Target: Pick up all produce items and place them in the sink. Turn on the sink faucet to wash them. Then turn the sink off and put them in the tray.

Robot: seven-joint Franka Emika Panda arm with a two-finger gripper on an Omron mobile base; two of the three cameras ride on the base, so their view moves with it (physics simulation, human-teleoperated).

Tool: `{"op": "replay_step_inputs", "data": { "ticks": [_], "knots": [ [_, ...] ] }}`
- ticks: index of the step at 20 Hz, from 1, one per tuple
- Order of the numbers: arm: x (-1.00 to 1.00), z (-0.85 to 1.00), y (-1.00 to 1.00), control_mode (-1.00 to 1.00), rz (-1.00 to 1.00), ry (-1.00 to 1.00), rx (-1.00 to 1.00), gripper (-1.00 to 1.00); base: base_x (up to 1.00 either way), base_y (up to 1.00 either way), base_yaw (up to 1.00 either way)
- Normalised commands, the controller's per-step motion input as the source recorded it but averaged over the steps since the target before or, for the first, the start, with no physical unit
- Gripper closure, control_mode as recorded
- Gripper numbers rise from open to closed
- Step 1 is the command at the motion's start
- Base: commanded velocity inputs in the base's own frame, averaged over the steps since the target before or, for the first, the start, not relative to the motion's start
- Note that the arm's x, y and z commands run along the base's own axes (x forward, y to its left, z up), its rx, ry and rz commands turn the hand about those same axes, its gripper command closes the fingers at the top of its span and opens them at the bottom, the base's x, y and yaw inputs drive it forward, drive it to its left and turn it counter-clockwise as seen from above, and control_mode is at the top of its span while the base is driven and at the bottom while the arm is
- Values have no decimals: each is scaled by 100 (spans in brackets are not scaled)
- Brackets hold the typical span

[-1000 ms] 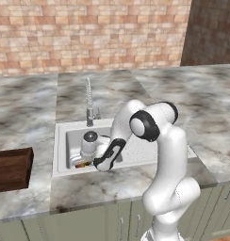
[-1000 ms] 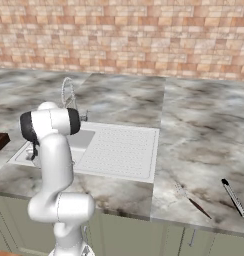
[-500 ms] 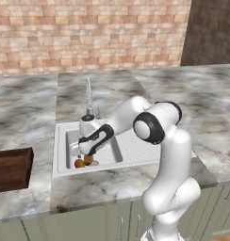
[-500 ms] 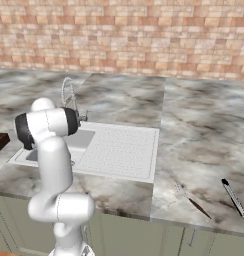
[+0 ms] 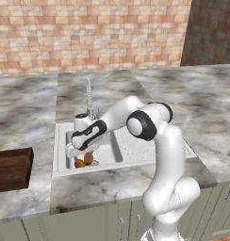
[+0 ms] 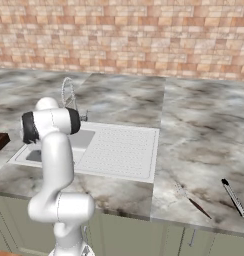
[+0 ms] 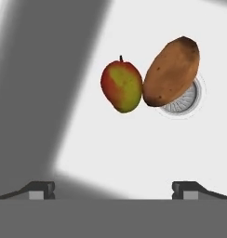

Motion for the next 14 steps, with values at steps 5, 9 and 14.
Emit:
{"op": "replay_step_inputs", "data": {
  "ticks": [5, 9, 14],
  "knots": [
    [0, -45, 5, -100, 2, -1, -1, -100, 0, 0, 0],
    [4, -45, 9, -100, 0, -3, -2, -100, 0, 0, 0],
    [8, -35, 7, -100, 0, 0, 0, -100, 0, 0, 0]
  ]
}}
